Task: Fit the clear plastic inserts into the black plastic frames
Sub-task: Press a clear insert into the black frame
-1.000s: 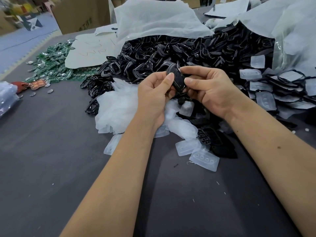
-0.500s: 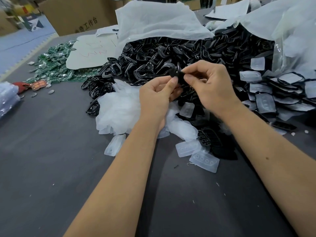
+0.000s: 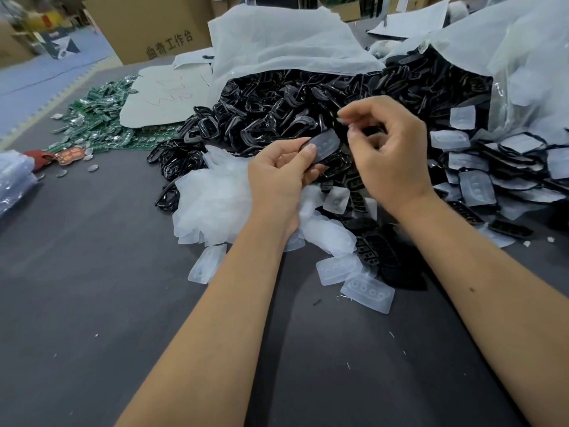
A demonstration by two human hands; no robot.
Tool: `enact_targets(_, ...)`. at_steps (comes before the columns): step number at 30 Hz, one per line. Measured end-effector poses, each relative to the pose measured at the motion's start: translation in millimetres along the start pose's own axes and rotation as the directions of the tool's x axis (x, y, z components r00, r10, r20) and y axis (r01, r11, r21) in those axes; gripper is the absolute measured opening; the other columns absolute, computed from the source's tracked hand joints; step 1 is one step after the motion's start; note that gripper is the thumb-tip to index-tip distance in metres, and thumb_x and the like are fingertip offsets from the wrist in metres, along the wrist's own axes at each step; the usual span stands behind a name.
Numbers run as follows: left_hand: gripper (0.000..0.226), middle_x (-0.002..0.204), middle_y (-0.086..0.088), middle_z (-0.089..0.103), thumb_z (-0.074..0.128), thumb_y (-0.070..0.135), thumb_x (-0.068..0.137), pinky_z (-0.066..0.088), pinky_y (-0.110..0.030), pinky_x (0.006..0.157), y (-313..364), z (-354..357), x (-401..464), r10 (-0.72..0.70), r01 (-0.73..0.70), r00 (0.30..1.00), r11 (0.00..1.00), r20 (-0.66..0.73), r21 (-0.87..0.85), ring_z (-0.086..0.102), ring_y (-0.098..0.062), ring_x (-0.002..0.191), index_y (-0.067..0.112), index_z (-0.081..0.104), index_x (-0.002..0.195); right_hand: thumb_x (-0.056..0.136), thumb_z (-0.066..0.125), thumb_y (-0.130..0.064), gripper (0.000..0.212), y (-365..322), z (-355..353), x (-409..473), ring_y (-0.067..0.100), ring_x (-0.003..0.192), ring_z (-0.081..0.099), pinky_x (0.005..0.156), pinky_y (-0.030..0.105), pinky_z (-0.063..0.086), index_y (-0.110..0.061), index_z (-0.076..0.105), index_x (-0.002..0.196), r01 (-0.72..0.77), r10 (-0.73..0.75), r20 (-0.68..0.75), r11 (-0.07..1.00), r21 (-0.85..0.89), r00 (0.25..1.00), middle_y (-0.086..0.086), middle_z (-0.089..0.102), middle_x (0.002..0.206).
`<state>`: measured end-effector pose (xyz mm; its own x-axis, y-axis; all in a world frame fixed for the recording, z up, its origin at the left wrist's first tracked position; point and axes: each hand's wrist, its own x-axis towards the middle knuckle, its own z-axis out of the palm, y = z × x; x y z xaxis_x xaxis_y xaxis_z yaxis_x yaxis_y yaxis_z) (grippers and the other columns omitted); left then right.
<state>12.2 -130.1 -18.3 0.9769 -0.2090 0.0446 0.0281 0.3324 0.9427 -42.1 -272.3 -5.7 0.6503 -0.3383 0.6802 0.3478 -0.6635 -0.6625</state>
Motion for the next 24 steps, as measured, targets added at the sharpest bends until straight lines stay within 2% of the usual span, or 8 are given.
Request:
enact_targets(2,0.016,0.071,-0.007,0.071,0.072,-0.007,0.092,0.056,-0.020,0.058,0,0,-1,0.014,-0.014,1.000,1.000,0.011,0.017,0.068,-0.015,0.059,0.007,0.074,0.085,0.094,0.062,-0.006,0.020,4,1,1,0.024,0.084,0.069,0.064,0.038,0.060,-0.013,0.073,0.109,-0.178,0.173,0.060,0.980,0.091,0.983,0.001,0.070,0.096)
enact_targets(3,0.017,0.072,-0.008,0.070,0.072,-0.007,0.092,0.056,-0.020,0.058,0,0,-1,0.018,-0.019,1.000,1.000,0.018,0.022,0.067,-0.016,0.059,0.008,0.075,0.085,0.095,0.063,-0.010,0.018,5,2,2,0.025,0.080,0.070,0.060,0.040,0.059,-0.014,0.073,0.109,-0.248,0.236,0.103,0.960,0.131,0.966,0.002,0.070,0.093)
enact_targets(5,0.018,0.078,-0.011,0.070,0.073,-0.007,0.092,0.056,-0.021,0.060,-1,-1,0,0.024,-0.025,0.999,0.999,0.035,0.030,0.067,-0.017,0.062,0.009,0.076,0.084,0.096,0.066,-0.016,0.012,8,4,1,0.019,0.069,0.070,0.054,0.033,0.055,-0.016,0.074,0.105,-0.330,0.303,0.157,0.924,0.193,0.940,0.003,0.071,0.088)
enact_targets(8,0.021,0.081,-0.007,0.072,0.072,-0.007,0.092,0.056,-0.021,0.061,-1,-1,-1,0.042,-0.046,0.997,0.996,0.061,0.080,0.068,-0.017,0.068,0.012,0.077,0.083,0.089,0.077,-0.022,0.003,11,7,1,0.012,0.062,0.065,0.058,0.029,0.051,-0.019,0.076,0.090,-0.330,0.306,0.156,0.928,0.170,0.939,-0.002,0.073,0.076)
enact_targets(10,0.022,0.081,-0.005,0.073,0.071,-0.006,0.092,0.054,-0.021,0.061,-2,-2,-1,0.053,-0.061,0.996,0.991,0.073,0.116,0.068,-0.015,0.070,0.013,0.078,0.085,0.084,0.083,-0.024,0.009,13,8,0,0.011,0.059,0.060,0.058,0.029,0.049,-0.019,0.076,0.086,-0.355,0.329,0.158,0.918,0.178,0.931,-0.002,0.071,0.071)
enact_targets(13,0.022,0.080,-0.006,0.072,0.070,-0.006,0.092,0.054,-0.025,0.062,-3,-3,-1,0.066,-0.077,0.994,0.988,0.084,0.135,0.062,-0.010,0.060,0.013,0.078,0.084,0.080,0.089,-0.026,0.017,12,8,-1,0.010,0.056,0.057,0.056,0.026,0.047,-0.016,0.075,0.085,-0.397,0.369,0.159,0.891,0.219,0.916,-0.001,0.070,0.071)
enact_targets(20,0.009,0.083,-0.015,0.070,0.076,0.004,0.087,0.051,-0.026,0.060,-5,-2,-2,0.102,-0.114,0.991,0.984,0.088,0.137,0.060,-0.008,0.057,0.011,0.075,0.082,0.082,0.089,-0.014,0.015,7,9,0,0.012,0.054,0.058,0.048,0.024,0.047,-0.012,0.074,0.080,-0.465,0.430,0.184,0.844,0.266,0.884,0.005,0.069,0.070)
enact_targets(24,0.016,0.078,-0.004,0.072,0.075,0.001,0.092,0.052,-0.023,0.057,-7,-2,0,0.133,-0.140,0.990,0.967,0.048,0.213,0.062,-0.009,0.057,0.013,0.074,0.082,0.086,0.084,-0.009,0.008,7,9,0,0.016,0.055,0.062,0.049,0.023,0.051,-0.008,0.076,0.084,-0.494,0.450,0.208,0.819,0.290,0.868,0.010,0.071,0.074)
